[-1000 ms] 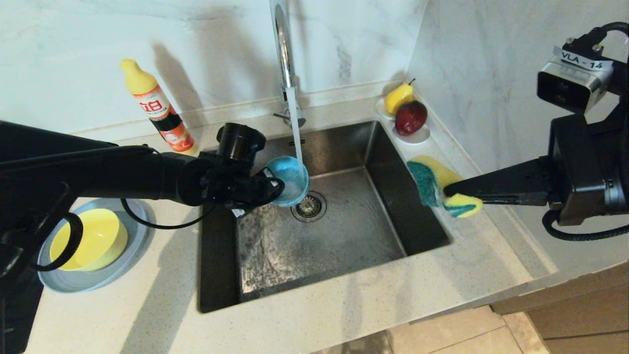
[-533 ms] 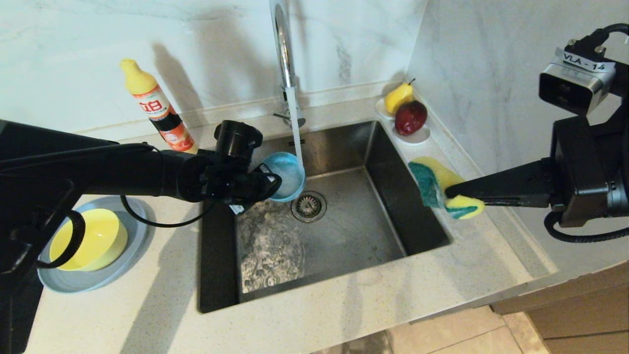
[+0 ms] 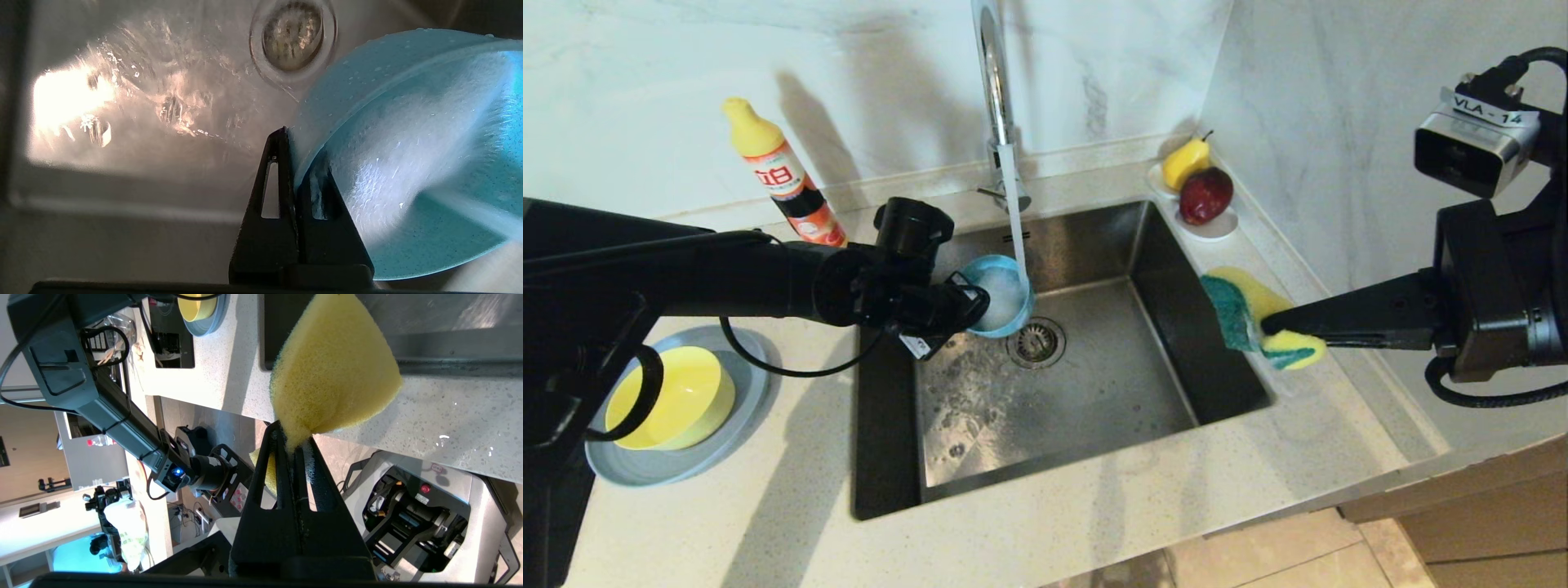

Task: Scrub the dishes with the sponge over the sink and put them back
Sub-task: Rinse the bowl

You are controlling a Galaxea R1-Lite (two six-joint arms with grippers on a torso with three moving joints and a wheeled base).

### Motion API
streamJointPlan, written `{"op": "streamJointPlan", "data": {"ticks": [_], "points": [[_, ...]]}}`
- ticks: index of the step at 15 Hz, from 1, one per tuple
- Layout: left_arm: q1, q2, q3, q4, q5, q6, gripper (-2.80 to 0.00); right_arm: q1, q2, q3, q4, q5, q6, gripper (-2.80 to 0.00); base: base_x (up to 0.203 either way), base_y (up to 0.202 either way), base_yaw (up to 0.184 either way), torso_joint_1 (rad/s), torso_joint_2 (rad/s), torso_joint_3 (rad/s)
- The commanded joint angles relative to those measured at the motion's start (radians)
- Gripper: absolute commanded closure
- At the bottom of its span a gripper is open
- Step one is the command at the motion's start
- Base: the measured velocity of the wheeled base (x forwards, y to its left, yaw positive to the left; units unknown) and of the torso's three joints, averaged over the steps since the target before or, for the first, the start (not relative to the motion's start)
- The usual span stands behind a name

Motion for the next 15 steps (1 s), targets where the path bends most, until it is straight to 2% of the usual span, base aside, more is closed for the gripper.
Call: {"op": "streamJointPlan", "data": {"ticks": [1, 10, 15], "points": [[0.011, 0.001, -0.01, 0.016, -0.044, -0.026, 0.0, 0.0, -0.001, 0.003, 0.002, 0.003, 0.003, 0.0, 0.0, 0.0, 0.0, 0.0, 0.0, 0.0], [0.086, 0.014, -0.031, 0.084, -0.19, -0.122, 0.0, 0.0, -0.007, 0.008, 0.002, 0.004, 0.003, 0.0, 0.0, 0.0, 0.0, 0.0, 0.0, 0.0], [0.082, 0.026, -0.033, 0.086, -0.289, -0.131, 0.0, 0.0, -0.014, 0.024, 0.001, 0.003, 0.003, 0.0, 0.0, 0.0, 0.0, 0.0, 0.0, 0.0]]}}
